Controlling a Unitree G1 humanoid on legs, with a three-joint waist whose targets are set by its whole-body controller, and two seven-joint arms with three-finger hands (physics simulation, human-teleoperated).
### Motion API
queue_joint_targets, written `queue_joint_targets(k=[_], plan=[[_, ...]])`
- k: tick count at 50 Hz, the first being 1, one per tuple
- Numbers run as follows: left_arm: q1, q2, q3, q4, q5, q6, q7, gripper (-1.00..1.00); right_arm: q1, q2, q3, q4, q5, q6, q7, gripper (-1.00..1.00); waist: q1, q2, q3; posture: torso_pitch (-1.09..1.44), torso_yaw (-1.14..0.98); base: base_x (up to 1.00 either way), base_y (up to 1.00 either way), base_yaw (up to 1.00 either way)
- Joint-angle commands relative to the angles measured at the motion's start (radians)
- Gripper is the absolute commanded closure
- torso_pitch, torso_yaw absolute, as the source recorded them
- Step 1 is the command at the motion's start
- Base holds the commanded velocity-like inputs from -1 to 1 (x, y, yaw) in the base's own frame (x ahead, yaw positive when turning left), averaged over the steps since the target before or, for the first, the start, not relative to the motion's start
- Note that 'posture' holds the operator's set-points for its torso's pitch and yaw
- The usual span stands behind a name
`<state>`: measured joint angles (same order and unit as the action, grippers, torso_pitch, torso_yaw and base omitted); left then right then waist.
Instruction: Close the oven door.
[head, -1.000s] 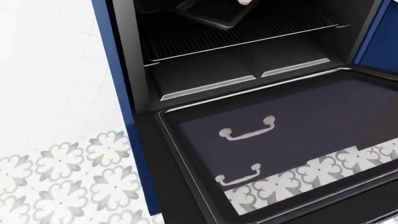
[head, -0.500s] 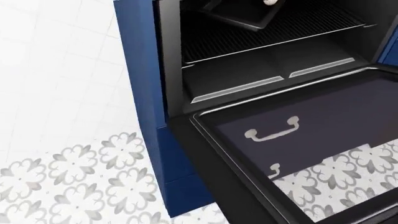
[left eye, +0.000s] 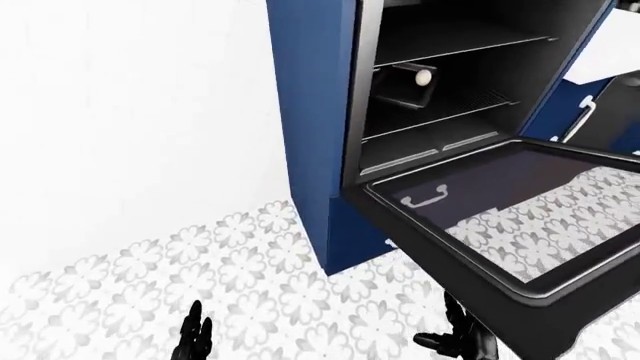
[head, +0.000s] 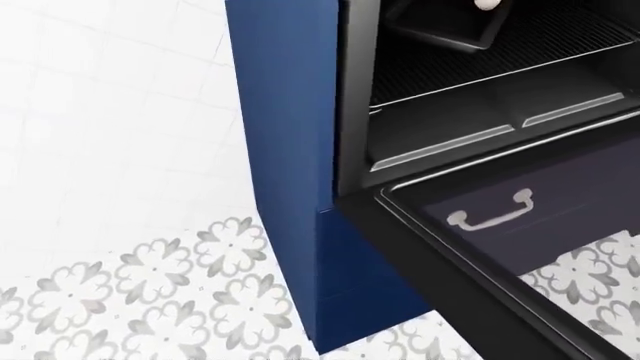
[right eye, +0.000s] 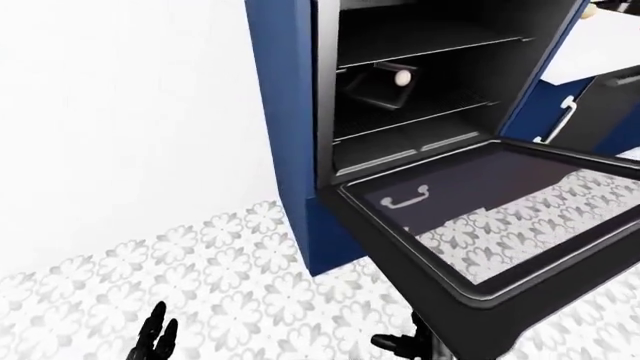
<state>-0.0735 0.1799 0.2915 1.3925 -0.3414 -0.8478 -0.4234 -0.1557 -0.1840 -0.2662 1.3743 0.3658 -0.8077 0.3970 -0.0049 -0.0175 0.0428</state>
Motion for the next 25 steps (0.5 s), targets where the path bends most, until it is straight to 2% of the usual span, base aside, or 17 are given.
queue_joint_targets(k=[1,3,6,7,8,11,18,19,20,22,24,25], plan=[[-0.010,0.007,0.002,-0.018,-0.001,-0.024,-0.005,-1.00,-0.013,-0.011,-0.002,-0.021,0.006,-0.027,0.001,-1.00,-0.001,0.000,-0.010,0.00,0.00,0.00,0.36,0.00],[-0.009,0.007,0.003,-0.018,-0.002,-0.025,-0.007,-1.00,-0.014,-0.011,-0.002,-0.020,0.006,-0.026,0.002,-1.00,-0.002,-0.024,-0.010,0.00,0.00,0.00,0.36,0.00],[-0.010,0.008,0.002,-0.018,-0.002,-0.025,-0.008,-1.00,-0.015,-0.013,0.000,-0.020,0.002,-0.033,0.001,-1.00,-0.006,-0.078,-0.018,0.00,0.00,0.00,0.34,0.00],[-0.011,0.008,0.002,-0.018,-0.002,-0.025,-0.008,-1.00,-0.014,-0.012,-0.001,-0.020,0.003,-0.031,0.006,-1.00,-0.014,-0.034,0.003,0.00,0.00,0.00,0.00,0.00],[-0.011,0.008,0.002,-0.018,-0.002,-0.025,-0.008,-1.00,-0.014,-0.012,-0.001,-0.020,0.003,-0.032,0.008,-1.00,-0.006,-0.024,-0.007,0.00,0.00,0.00,0.00,0.00],[-0.011,0.009,0.001,-0.018,-0.001,-0.026,-0.008,-1.00,-0.014,-0.014,0.001,-0.019,-0.004,-0.039,0.005,-1.00,-0.004,-0.014,-0.028,0.00,0.00,0.00,0.00,0.00],[-0.009,0.007,-0.002,-0.019,-0.001,-0.031,-0.007,-1.00,-0.015,-0.009,-0.003,-0.018,-0.002,-0.055,0.045,-1.00,0.002,0.004,-0.036,0.00,0.00,0.00,0.00,0.00],[-0.009,0.007,-0.001,-0.019,-0.001,-0.030,-0.007,-1.00,-0.018,-0.006,-0.019,-0.021,0.027,-0.040,0.078,-1.00,0.002,0.007,-0.037,0.00,0.00,0.00,0.00,0.00],[-0.009,0.007,-0.002,-0.018,0.000,-0.031,-0.007,-1.00,-0.016,-0.005,-0.013,-0.020,0.023,-0.057,0.086,-1.00,0.002,0.009,-0.038,0.00,0.00,0.00,0.00,0.00],[-0.011,0.009,-0.001,-0.018,0.000,-0.028,-0.009,-1.00,-0.022,-0.004,-0.016,-0.019,0.029,-0.066,0.081,-1.00,0.001,0.012,-0.039,0.00,0.00,0.00,0.00,0.00],[-0.011,0.008,0.000,-0.018,0.000,-0.028,-0.010,-1.00,-0.013,-0.005,0.010,-0.014,-0.022,-0.130,0.007,-1.00,0.000,0.015,-0.040,0.00,0.00,0.00,0.00,0.00],[-0.011,0.008,0.000,-0.018,0.001,-0.028,-0.010,-1.00,-0.011,-0.003,0.003,-0.014,-0.020,-0.139,0.014,-1.00,0.000,0.015,-0.040,0.00,0.00,0.00,0.00,0.00]])
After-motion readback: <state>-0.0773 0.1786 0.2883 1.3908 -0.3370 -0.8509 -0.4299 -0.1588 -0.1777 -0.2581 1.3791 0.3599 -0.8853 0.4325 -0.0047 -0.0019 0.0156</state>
